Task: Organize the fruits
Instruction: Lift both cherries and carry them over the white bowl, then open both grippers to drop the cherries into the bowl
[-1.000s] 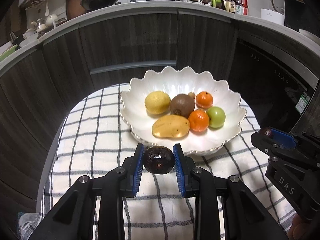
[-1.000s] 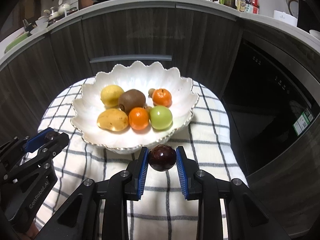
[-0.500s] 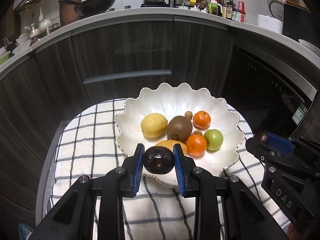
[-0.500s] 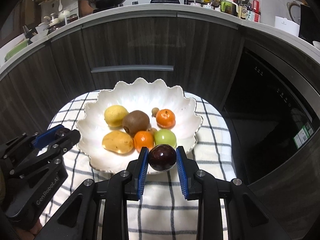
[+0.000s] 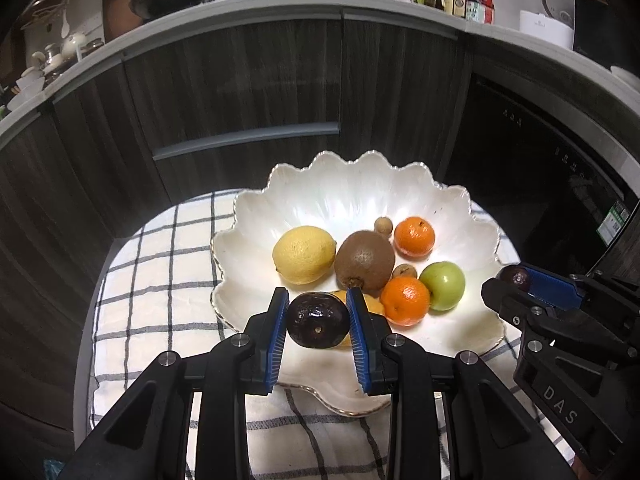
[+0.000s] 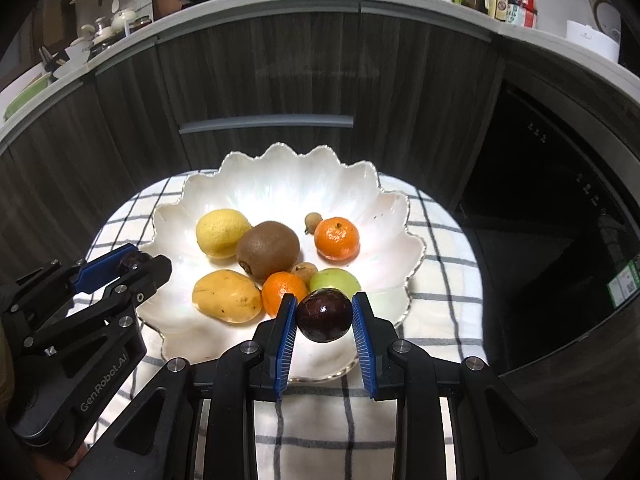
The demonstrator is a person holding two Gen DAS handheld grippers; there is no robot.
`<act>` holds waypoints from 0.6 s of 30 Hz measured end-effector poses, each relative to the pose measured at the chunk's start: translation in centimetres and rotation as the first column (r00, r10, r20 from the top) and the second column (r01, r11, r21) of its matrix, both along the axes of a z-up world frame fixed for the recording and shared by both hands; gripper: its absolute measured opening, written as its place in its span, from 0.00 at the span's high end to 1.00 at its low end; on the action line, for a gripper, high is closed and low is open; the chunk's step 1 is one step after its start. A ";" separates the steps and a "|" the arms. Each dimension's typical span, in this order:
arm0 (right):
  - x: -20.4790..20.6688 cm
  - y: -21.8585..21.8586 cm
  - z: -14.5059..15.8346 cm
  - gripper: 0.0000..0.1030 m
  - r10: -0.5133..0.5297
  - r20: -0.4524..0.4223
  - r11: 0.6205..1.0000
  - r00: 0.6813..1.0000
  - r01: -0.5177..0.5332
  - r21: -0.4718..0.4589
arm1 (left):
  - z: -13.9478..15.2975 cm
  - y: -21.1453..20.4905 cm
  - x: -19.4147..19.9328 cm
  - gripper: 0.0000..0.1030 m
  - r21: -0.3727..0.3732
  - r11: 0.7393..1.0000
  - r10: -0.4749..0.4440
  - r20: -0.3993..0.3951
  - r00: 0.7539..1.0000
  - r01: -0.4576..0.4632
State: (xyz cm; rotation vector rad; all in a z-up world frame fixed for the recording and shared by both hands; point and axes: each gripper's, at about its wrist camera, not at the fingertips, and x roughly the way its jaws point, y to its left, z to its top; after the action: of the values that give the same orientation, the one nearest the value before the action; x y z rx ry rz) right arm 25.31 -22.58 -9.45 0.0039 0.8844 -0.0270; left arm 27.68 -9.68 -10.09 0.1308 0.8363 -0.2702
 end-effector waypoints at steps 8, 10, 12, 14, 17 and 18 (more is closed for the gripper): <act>0.6 0.4 -2.1 0.72 0.014 -0.042 1.000 0.999 -0.014 0.005 | -2.2 -0.2 0.7 0.71 0.009 1.000 -0.015 -0.057 0.998 0.016; 0.7 0.3 -2.3 0.72 0.012 -0.045 1.000 0.999 -0.012 0.007 | -2.5 -0.3 0.7 0.71 0.015 1.000 -0.016 -0.064 0.998 0.017; 0.8 0.3 -2.4 0.72 0.016 -0.049 1.000 0.999 -0.016 0.004 | -2.7 -0.3 0.8 0.71 0.014 1.000 -0.017 -0.069 0.997 0.018; 1.0 0.3 -2.6 0.72 0.020 -0.055 1.000 0.998 -0.020 0.002 | -2.9 -0.3 0.9 0.71 0.017 1.000 -0.019 -0.077 0.997 0.020; 1.0 0.2 -2.6 0.72 0.022 -0.058 1.000 0.998 -0.022 0.003 | -3.1 -0.4 0.9 0.60 0.022 1.000 -0.020 -0.084 0.996 0.022; 1.0 0.2 -2.6 0.72 0.022 -0.055 1.000 0.998 -0.022 0.003 | -3.0 -0.4 0.8 0.55 0.023 1.000 -0.018 -0.082 0.996 0.020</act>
State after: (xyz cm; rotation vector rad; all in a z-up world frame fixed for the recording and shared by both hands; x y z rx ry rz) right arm 26.33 -22.39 -12.05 -0.0044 0.9396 -0.0053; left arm 28.50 -10.08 -13.11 0.1509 0.9201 -0.2853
